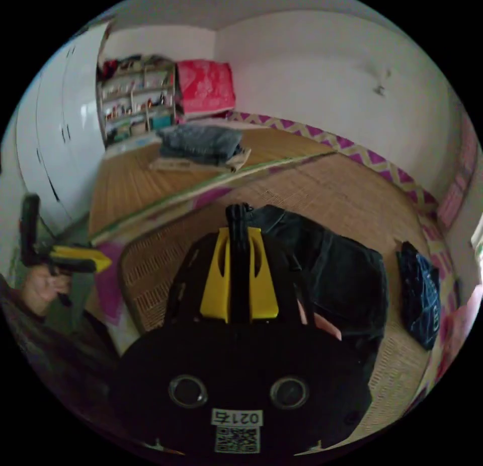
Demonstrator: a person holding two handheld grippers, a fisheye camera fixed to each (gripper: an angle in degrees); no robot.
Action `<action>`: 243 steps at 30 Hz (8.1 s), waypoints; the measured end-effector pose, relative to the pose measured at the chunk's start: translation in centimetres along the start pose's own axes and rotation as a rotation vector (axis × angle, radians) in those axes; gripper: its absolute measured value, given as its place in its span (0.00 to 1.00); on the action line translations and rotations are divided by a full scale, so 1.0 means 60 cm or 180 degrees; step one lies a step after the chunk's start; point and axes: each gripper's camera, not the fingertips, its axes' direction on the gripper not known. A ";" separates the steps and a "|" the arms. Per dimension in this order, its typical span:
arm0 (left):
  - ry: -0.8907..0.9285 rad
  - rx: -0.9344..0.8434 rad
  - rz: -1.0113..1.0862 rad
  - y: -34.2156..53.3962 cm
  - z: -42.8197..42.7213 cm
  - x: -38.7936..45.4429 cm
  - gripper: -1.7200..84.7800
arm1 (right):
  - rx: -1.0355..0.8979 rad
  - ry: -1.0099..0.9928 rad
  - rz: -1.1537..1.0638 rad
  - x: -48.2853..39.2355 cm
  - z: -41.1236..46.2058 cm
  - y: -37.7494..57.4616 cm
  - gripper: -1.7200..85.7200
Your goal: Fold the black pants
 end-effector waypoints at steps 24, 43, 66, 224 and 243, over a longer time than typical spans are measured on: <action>0.0572 -0.0082 0.0818 -0.024 0.305 0.204 0.02 | 0.0809 0.0482 0.2952 0.872 -0.549 0.690 0.11; 0.1067 -0.0349 0.1408 -0.094 0.599 0.393 0.06 | -0.0991 0.1134 0.1508 0.586 -0.360 0.654 0.01; 0.0085 -0.0944 0.2368 -0.213 0.829 0.441 0.14 | -0.0658 0.0892 0.1814 0.563 -0.394 0.674 0.10; 0.0016 0.0721 0.0006 -0.726 -0.331 -0.679 0.01 | -0.1049 -0.0062 -0.0061 0.258 -0.409 0.294 0.02; 0.0038 -0.0366 -0.0277 -0.595 -0.356 -0.641 0.11 | -0.1028 0.0030 -0.0131 0.200 -0.414 0.295 0.02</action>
